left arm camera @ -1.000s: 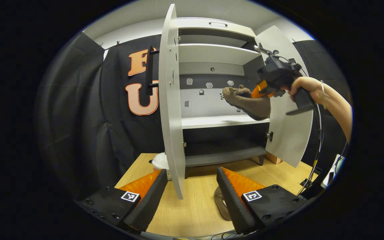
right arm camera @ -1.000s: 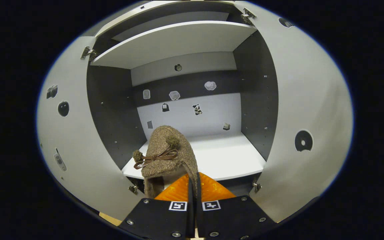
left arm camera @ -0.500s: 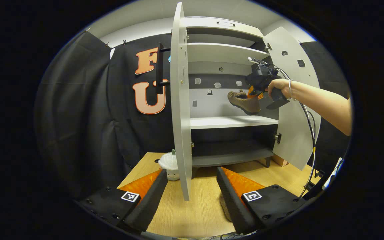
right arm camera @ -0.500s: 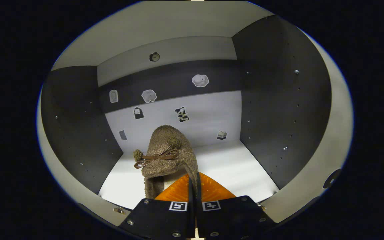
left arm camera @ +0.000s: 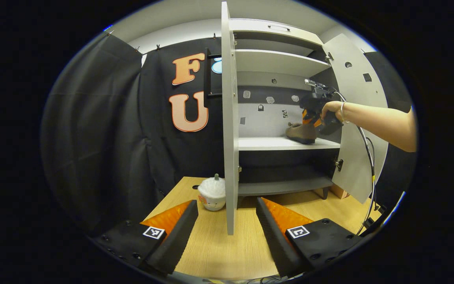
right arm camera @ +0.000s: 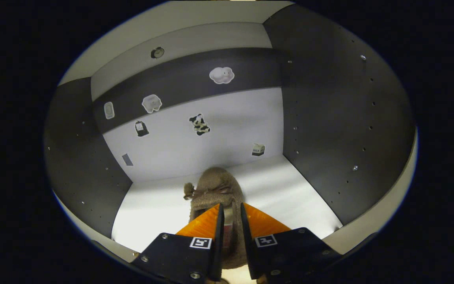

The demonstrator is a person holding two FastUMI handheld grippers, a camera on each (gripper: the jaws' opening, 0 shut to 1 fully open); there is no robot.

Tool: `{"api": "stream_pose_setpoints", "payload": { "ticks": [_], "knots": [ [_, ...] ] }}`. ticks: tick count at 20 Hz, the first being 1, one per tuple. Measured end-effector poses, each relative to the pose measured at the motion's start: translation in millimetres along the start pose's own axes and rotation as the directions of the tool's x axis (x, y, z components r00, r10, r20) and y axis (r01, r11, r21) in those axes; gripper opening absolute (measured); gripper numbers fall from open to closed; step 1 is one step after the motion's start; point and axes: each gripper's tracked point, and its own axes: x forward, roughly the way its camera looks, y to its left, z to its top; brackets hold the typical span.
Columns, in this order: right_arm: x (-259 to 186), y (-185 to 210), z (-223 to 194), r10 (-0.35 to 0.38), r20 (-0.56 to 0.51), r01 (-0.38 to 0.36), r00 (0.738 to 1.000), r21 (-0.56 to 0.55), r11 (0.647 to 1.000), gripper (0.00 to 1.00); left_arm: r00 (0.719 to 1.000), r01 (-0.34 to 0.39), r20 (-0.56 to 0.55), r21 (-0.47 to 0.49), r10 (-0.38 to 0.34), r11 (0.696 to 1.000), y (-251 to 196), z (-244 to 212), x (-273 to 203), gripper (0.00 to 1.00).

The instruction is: Grab one shoe with the right hand and put it into the shoe cabinet, grab the other shoe with the left hand and put it into the shoe cabinet; then close the right door with the right hand and the left door with the left hand.

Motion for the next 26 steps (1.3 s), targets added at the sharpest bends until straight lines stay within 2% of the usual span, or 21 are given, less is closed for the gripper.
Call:
{"api": "stream_pose_setpoints", "payload": {
  "ticks": [1,5,6,8,11,18,22,26],
  "knots": [
    [-9,1,0,0.013,0.008,-0.013,1.000,-0.006,1.000,0.28,1.000,0.004,0.000,-0.004,-0.004,1.000,-2,0,0,0.97],
    [-52,4,-5,0.049,0.071,-0.046,0.996,-0.040,0.998,0.52,0.999,0.032,0.000,-0.001,-0.032,0.999,-14,0,-2,0.99],
    [-66,4,-7,0.059,0.090,-0.055,0.994,-0.043,0.998,0.62,0.999,0.039,0.001,0.002,-0.039,0.999,-16,-1,-2,0.95],
    [-94,2,-12,0.075,0.131,-0.068,0.989,-0.056,0.996,0.71,0.998,0.057,-0.005,-0.005,-0.057,0.998,-24,-4,-3,0.99],
    [-138,-2,-26,0.098,0.186,-0.084,0.978,-0.082,0.993,0.82,0.997,0.076,-0.024,-0.013,-0.077,0.997,-33,-11,-3,0.97],
    [-239,-9,-71,0.150,0.313,-0.105,0.938,-0.154,0.982,0.91,0.991,0.119,-0.061,-0.007,-0.119,0.993,-55,-32,7,0.95],
    [-282,-25,-113,0.126,0.321,-0.062,0.939,-0.204,0.977,0.92,0.981,0.163,-0.099,-0.022,-0.165,0.986,-80,-49,20,0.99],
    [-310,-45,-145,0.097,0.320,-0.039,0.942,-0.183,0.982,0.92,0.958,0.230,-0.171,-0.023,-0.230,0.973,-111,-83,34,0.97]
  ]
}}
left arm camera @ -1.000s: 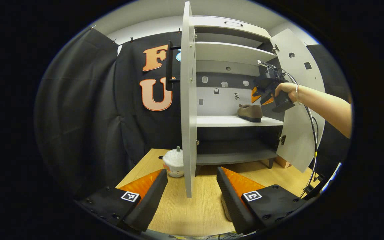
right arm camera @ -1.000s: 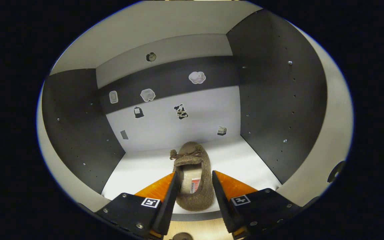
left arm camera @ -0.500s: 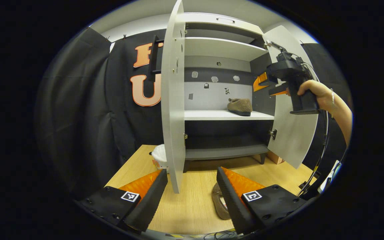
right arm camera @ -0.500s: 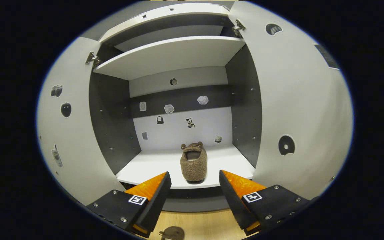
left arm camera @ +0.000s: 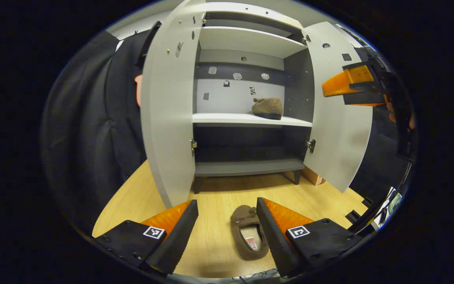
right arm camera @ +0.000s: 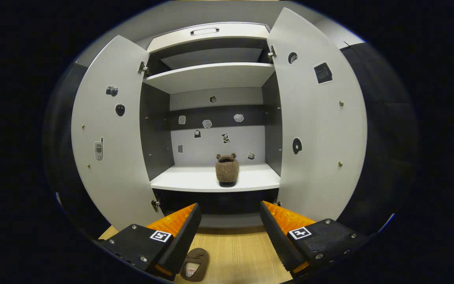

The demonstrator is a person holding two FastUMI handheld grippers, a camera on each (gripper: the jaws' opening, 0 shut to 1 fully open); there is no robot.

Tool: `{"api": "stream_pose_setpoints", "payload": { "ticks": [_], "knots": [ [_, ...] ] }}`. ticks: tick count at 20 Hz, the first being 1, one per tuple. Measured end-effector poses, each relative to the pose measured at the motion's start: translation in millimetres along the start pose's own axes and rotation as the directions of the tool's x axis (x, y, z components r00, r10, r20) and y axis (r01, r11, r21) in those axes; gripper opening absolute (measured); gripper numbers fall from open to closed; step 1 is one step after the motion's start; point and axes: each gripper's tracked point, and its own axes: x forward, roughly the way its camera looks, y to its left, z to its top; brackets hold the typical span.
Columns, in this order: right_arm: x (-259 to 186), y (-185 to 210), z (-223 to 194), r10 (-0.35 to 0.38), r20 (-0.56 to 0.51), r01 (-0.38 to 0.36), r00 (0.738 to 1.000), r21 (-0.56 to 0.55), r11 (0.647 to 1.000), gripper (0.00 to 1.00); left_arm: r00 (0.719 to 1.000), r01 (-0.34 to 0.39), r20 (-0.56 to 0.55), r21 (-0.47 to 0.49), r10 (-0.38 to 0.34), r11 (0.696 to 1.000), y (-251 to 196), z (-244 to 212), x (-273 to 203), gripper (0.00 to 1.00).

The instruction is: Grab one shoe with the right hand and put it into the shoe cabinet, grab the other shoe with the left hand and put it into the shoe cabinet; then close the right door with the right hand and the left door with the left hand.

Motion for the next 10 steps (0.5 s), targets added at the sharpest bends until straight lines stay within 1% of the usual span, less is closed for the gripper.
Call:
{"api": "stream_pose_setpoints", "payload": {
  "ticks": [2,3,4,7,10],
  "knots": [
    [-15,-17,-7,-0.043,0.011,0.043,0.999,-0.012,0.999,0.92,0.999,0.012,-0.052,0.022,-0.011,1.000,-7,-22,12,0.97],
    [-21,-25,-10,-0.063,0.015,0.063,0.998,-0.022,0.998,0.92,0.997,0.020,-0.075,0.026,-0.018,0.999,-10,-33,18,0.95],
    [-27,-33,-10,-0.080,0.022,0.081,0.997,-0.033,0.996,0.93,0.994,0.026,-0.106,0.020,-0.024,0.999,-12,-45,24,0.97],
    [-44,-62,-11,-0.156,0.046,0.159,0.987,-0.075,0.984,0.92,0.977,0.025,-0.209,-0.019,-0.029,1.000,-13,-84,41,0.98],
    [-55,-76,-15,-0.175,0.036,0.177,0.984,-0.062,0.982,0.92,0.959,0.010,-0.284,-0.016,-0.014,1.000,-6,-117,59,0.98]
  ]
}}
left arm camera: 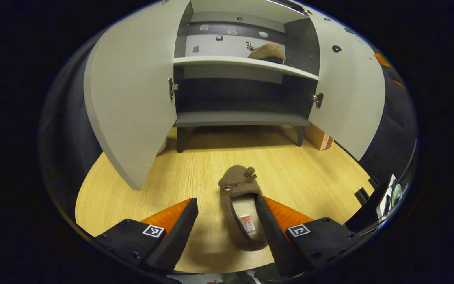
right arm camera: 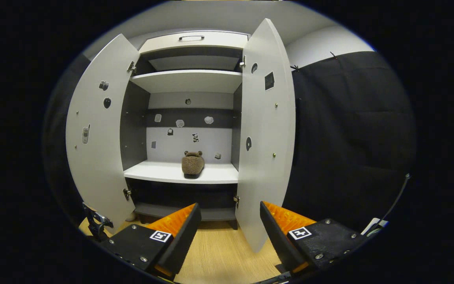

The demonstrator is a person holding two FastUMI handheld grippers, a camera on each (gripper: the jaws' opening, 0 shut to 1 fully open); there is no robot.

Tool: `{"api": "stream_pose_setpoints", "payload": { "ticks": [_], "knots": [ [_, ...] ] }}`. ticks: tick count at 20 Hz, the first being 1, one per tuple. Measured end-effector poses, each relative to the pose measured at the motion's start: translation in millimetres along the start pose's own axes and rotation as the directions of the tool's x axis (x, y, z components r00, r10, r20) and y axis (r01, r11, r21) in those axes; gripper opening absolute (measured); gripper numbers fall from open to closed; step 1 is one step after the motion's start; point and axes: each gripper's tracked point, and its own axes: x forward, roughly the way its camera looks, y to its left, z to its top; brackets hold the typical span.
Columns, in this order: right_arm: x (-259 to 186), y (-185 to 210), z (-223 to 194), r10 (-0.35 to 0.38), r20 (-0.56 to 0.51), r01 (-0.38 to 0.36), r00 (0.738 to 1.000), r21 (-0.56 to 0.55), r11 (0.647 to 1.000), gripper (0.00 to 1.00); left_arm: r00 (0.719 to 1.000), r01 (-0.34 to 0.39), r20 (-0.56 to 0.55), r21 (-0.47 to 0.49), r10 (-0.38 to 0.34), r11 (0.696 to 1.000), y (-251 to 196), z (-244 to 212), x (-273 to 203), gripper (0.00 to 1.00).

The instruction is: Grab one shoe with the right hand and put it into the shoe cabinet, grab the other shoe with the left hand and put it into the shoe cabinet; then close the right door with the right hand and the left door with the left hand.

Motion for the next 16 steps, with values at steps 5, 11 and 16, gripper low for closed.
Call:
{"api": "stream_pose_setpoints", "payload": {
  "ticks": [5,11,16],
  "knots": [
    [-9,-5,-13,-0.026,-0.030,0.026,0.999,0.007,1.000,0.93,0.988,0.031,-0.153,-0.007,-0.031,1.000,2,-42,33,1.00],
    [-10,-4,-25,0.004,-0.062,-0.002,0.998,0.035,0.999,0.93,0.973,0.022,-0.227,-0.096,-0.044,0.995,-3,-50,52,0.84],
    [-11,-3,-27,0.015,-0.067,-0.012,0.998,0.046,0.999,0.92,0.951,0.014,-0.307,-0.094,-0.043,0.995,-3,-57,56,0.45]
  ]
}}
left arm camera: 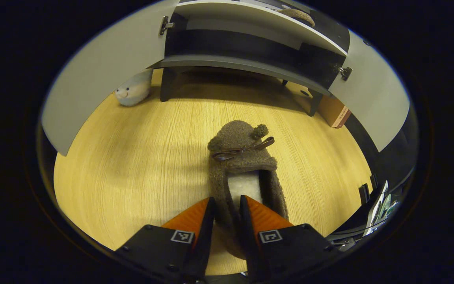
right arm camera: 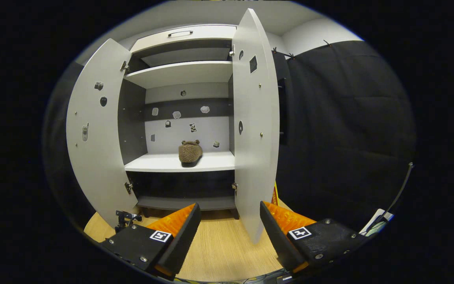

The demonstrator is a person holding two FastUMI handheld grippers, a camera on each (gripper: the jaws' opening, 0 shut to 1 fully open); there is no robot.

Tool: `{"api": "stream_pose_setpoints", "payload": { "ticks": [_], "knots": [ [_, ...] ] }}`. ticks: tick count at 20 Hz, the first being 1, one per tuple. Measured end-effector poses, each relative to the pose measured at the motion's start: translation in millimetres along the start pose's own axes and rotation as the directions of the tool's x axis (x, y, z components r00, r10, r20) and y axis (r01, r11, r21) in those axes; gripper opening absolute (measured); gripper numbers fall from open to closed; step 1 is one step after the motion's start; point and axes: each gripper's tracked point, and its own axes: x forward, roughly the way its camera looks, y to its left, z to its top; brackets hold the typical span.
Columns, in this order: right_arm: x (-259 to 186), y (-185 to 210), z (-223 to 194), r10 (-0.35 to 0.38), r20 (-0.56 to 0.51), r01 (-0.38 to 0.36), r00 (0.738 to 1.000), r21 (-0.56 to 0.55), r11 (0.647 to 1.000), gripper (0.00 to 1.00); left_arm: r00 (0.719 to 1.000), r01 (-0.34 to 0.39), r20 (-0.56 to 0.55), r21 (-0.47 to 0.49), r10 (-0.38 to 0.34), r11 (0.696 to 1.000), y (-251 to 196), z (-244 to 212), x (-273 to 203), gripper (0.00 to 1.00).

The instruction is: Grab one shoe with the right hand and put it into the shoe cabinet, grab the other shoe with the left hand and put it into the shoe cabinet; then close the right door with the right hand and the left door with the left hand.

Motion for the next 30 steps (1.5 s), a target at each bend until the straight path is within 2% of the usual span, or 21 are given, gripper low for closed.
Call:
{"api": "stream_pose_setpoints", "payload": {
  "ticks": [1,3,6,11,13,17,19,22,26,30],
  "knots": [
    [0,0,1,0.001,0.004,-0.001,1.000,-0.001,1.000,0.92,1.000,-0.011,-0.024,-0.002,0.011,1.000,3,-1,-1,0.19],
    [-1,0,1,0.004,0.008,-0.004,1.000,-0.003,1.000,0.92,0.998,-0.026,-0.053,-0.015,0.025,1.000,6,0,-7,0.07],
    [1,1,5,0.013,0.018,-0.013,1.000,-0.005,1.000,0.92,0.998,-0.015,-0.054,-0.020,0.014,1.000,5,11,-25,0.07],
    [5,7,9,0.045,0.030,-0.045,0.999,-0.002,0.999,0.92,1.000,0.022,0.010,-0.030,-0.022,0.999,-6,49,-72,0.07],
    [7,10,9,0.061,0.032,-0.061,0.998,-0.002,0.998,0.92,0.998,0.037,0.043,-0.028,-0.036,0.999,-9,68,-102,0.07],
    [10,13,10,0.085,0.039,-0.085,0.996,-0.002,0.996,0.92,0.992,0.014,0.125,-0.025,-0.011,1.000,-7,118,-153,0.07],
    [13,10,7,0.080,0.040,-0.079,0.996,-0.024,0.997,0.92,0.986,0.038,0.165,-0.033,-0.032,0.999,-15,146,-175,0.07],
    [12,8,2,0.092,0.030,-0.091,0.995,-0.017,0.996,0.92,0.969,0.068,0.241,-0.033,-0.058,0.997,-30,193,-200,0.07],
    [13,-3,-2,0.086,0.023,-0.086,0.996,-0.005,0.996,0.92,0.930,0.013,0.368,-0.005,-0.010,1.000,-29,273,-209,0.07],
    [14,-20,1,0.062,0.022,-0.062,0.998,0.002,0.998,0.92,0.891,-0.011,0.453,0.034,-0.006,0.999,-44,362,-214,0.06]
  ]
}}
